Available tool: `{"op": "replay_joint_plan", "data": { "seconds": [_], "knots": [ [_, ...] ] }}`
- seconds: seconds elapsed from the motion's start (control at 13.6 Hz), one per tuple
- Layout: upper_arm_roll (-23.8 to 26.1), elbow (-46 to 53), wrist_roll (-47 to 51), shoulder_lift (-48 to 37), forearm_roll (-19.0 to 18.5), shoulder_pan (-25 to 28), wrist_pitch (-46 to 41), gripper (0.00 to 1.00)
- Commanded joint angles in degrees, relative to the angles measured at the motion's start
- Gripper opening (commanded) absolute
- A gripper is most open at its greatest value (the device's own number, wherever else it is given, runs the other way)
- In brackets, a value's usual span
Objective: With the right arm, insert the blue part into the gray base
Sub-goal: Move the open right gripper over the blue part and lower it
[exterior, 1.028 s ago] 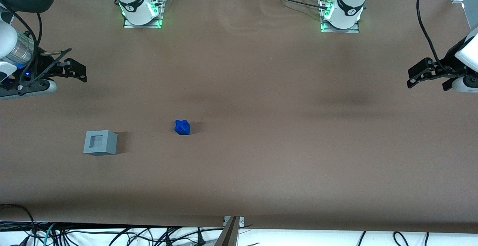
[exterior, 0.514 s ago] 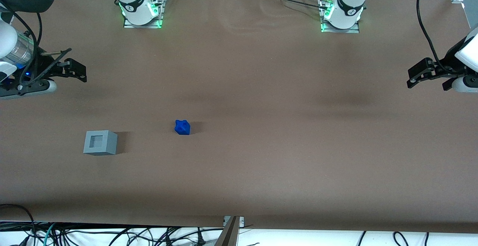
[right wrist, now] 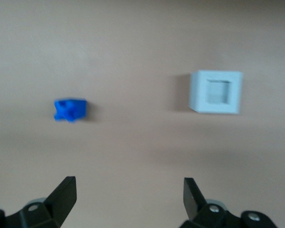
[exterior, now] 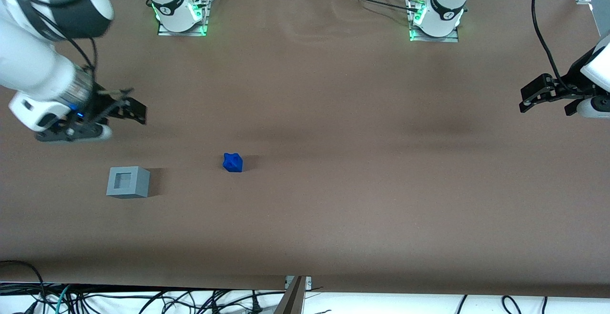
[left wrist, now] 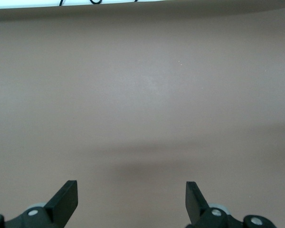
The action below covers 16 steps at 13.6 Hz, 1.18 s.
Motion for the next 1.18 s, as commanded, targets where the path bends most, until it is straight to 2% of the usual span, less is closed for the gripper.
{"op": "replay_joint_plan", "data": {
  "seconds": [0.0,0.22,0.37,0.51,1.1],
  "knots": [
    [1.4,-1.2,9.1,6.3,-0.4,2.0,9.0,0.99],
    [1.4,-3.0,14.4,13.0,-2.1,5.8,21.3,0.99],
    [1.4,-4.7,21.7,16.4,-8.8,7.9,27.8,0.99],
    [1.4,-4.7,28.7,18.9,-14.8,9.6,29.3,0.99],
    [1.4,-9.3,36.5,22.1,-17.4,11.8,37.2,0.99]
  ]
}}
